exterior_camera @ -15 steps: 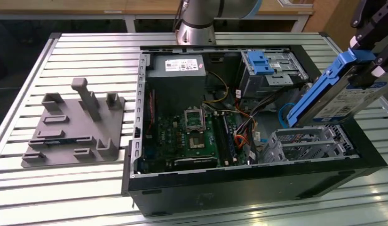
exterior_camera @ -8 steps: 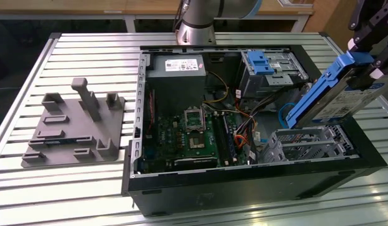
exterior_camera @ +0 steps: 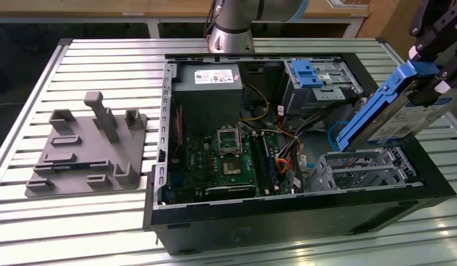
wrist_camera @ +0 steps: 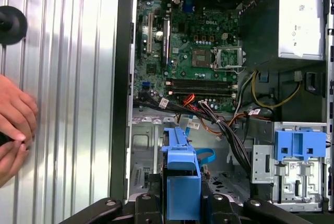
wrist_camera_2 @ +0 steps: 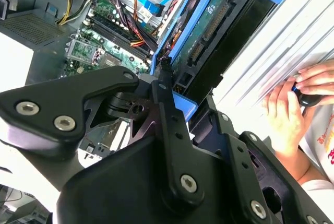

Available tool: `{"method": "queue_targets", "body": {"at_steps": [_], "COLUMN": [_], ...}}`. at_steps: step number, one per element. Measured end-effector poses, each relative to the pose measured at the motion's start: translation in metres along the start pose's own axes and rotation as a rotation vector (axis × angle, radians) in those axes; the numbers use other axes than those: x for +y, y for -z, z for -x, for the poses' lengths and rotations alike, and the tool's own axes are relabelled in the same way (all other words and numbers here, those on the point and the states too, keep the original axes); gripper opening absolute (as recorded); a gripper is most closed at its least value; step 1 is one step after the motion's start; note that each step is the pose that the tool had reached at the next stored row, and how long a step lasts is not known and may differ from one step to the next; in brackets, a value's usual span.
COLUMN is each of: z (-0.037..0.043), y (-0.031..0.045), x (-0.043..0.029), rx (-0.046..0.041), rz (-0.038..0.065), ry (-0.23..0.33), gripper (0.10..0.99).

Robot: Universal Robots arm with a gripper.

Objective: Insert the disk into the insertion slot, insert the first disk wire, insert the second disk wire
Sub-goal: 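Insert the disk into the insertion slot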

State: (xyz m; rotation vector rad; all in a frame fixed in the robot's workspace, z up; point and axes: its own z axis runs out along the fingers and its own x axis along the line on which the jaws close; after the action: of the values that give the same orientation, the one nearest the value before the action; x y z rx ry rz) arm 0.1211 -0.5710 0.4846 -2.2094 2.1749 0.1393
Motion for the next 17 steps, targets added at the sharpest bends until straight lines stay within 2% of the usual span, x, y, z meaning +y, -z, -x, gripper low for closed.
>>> {"method": "queue_targets", "body": {"at_steps": [17], "z": [-0.0004], "y": [-0.0078], "x": [-0.0003], "rx": [0.0001], "rz": [0.000], "ry": [-0.001], "gripper": [0.361]}}
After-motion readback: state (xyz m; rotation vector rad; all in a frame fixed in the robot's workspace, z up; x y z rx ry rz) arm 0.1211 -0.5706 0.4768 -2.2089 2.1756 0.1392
